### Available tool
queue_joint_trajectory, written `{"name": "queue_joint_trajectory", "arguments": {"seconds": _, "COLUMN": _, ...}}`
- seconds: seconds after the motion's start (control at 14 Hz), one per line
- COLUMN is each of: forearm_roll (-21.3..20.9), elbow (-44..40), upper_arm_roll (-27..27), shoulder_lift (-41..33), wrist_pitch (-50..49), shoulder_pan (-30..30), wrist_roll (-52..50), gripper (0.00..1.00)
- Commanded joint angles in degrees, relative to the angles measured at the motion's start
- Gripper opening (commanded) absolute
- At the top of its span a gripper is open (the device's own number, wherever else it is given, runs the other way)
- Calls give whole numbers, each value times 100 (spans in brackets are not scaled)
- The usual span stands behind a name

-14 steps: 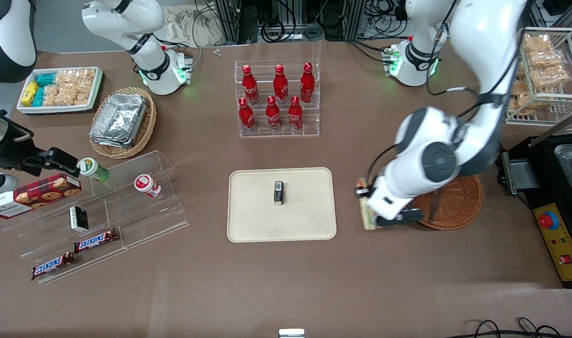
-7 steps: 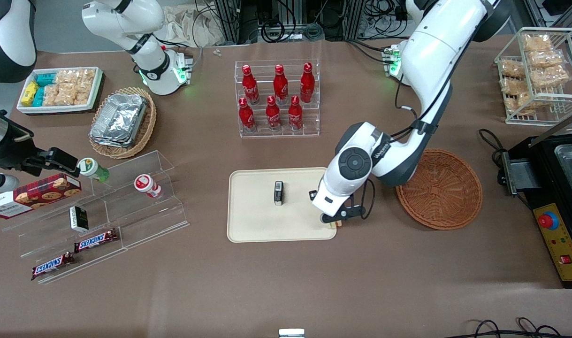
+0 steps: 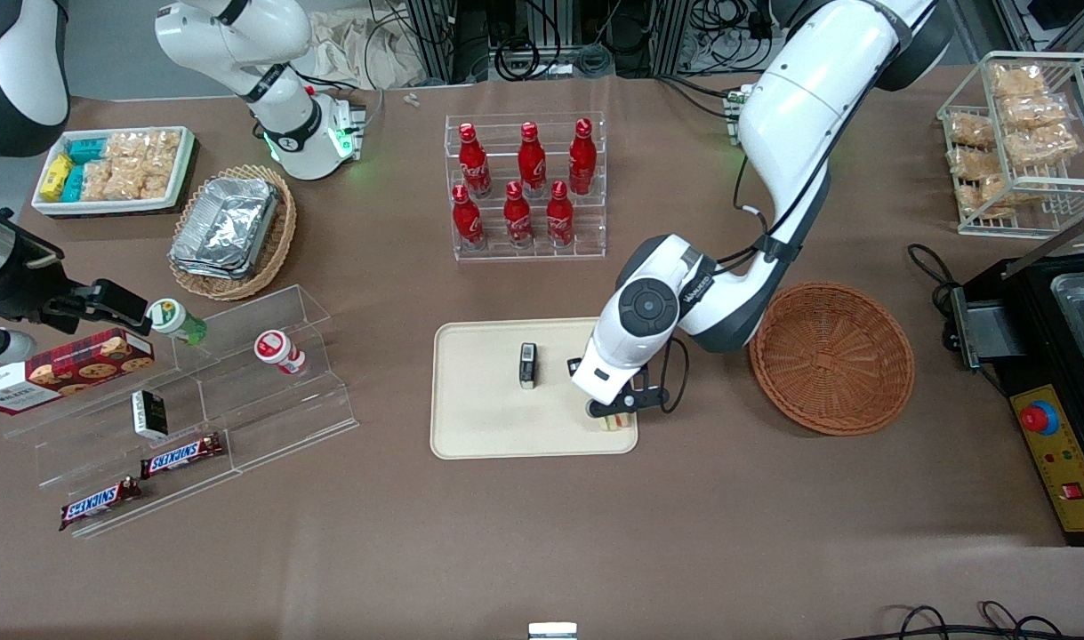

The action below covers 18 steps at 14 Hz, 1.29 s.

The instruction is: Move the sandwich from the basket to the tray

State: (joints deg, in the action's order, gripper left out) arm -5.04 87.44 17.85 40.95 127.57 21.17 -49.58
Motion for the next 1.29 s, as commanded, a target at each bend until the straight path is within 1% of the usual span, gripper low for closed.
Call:
{"name": "queue_joint_trajectory", "arguments": {"seconds": 0.0, "forearm_roll": -111, "elbow": -192, "upper_arm_roll": -36, "shoulder_lift": 150, "wrist_pitch": 40, "shoulder_pan": 116, "wrist_roll": -148, "gripper": 100}}
{"name": "queue_joint_trajectory", "arguments": {"seconds": 0.36, "forearm_roll": -102, "elbow": -210, "upper_arm_roll": -62, "shoulder_lift": 54, "wrist_pitch": -65, "shoulder_pan": 28, "wrist_roll": -122, "gripper": 100}}
{"name": "queue_joint_trajectory", "arguments": {"seconds": 0.43, "forearm_roll": -120, "elbow": -218, "upper_arm_roll": -106, "shoulder_lift": -112, "wrist_pitch": -213, "shoulder_pan": 2, "wrist_roll": -122, "gripper": 100}}
{"name": "queue_joint_trajectory", "arguments": {"seconds": 0.5, "forearm_roll": -250, "elbow": -245, "upper_arm_roll": -323, "shoulder_lift": -357, "wrist_pitch": -493, "shoulder_pan": 10, "wrist_roll": -122, "gripper": 100}}
{"name": "queue_joint_trajectory", "arguments": {"seconds": 0.57, "forearm_roll": -339, "elbow": -245, "upper_arm_roll": -430, "shoulder_lift": -673, "wrist_pitch": -879, "shoulder_pan": 1, "wrist_roll": -52, "gripper": 100}}
{"name": "queue_joint_trajectory", "arguments": {"seconds": 0.64, "forearm_roll": -331, "elbow": -219, "upper_arm_roll": -440, "shoulder_lift": -937, "wrist_pitch": -1266, "shoulder_pan": -103, "wrist_roll": 79, "gripper": 100}}
{"name": "queue_joint_trajectory", "arguments": {"seconds": 0.93, "forearm_roll": -103, "elbow": -26, "upper_arm_roll": -431, "shoulder_lift": -1729, "wrist_pitch": -1936, "shoulder_pan": -814, "wrist_roll": 1141, "gripper": 100}}
{"name": "queue_joint_trajectory", "arguments": {"seconds": 1.21, "forearm_roll": 82, "elbow": 737, "upper_arm_roll": -484, "shoulder_lift": -2625, "wrist_pitch": -1955, "shoulder_pan": -1499, "wrist_roll": 2485, "gripper": 100}}
